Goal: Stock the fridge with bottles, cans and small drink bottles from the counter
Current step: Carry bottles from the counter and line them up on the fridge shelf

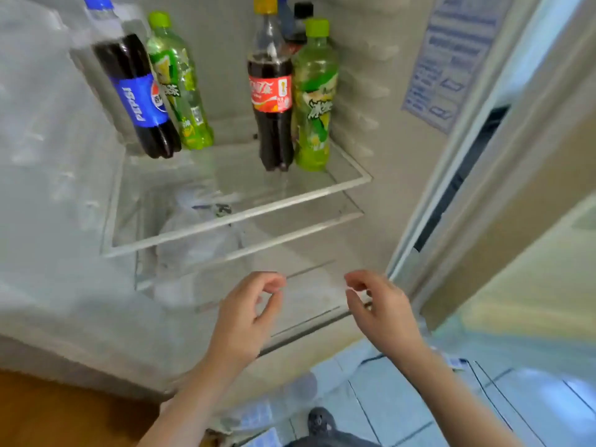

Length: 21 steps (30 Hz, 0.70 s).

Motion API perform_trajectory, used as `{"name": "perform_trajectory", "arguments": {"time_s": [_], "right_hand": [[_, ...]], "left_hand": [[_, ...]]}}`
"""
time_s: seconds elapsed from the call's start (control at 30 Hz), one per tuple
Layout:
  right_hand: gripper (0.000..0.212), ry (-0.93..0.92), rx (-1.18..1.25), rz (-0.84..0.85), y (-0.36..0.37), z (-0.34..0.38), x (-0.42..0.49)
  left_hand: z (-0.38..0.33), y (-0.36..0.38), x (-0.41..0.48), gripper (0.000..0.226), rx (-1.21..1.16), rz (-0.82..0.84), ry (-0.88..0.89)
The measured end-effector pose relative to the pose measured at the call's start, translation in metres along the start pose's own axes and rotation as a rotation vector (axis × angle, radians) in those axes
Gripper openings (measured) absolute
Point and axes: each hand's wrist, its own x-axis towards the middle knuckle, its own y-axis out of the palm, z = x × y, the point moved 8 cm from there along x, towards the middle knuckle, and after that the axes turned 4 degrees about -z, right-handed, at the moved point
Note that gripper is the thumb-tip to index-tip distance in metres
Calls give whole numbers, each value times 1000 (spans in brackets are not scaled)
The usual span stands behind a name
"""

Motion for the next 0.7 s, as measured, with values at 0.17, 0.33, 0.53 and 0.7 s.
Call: {"name": "perform_trajectory", "arguments": {"time_s": [0.17,0.33,0.53,0.7], "right_hand": [[25,478,-143,210,5,-98,-160],[29,1052,-191,345,6,-166,-382],[28,1684,-57,404,-3,-142,-645],[15,1914,146,168,-11,-99,-752]], "left_hand": [[63,112,-94,11,-22,563,-382],[116,201,-236,19,293,1135,-502],[142,203,-374,27,615,1559,-494],[113,241,-399,34,731,1625,-310]]}}
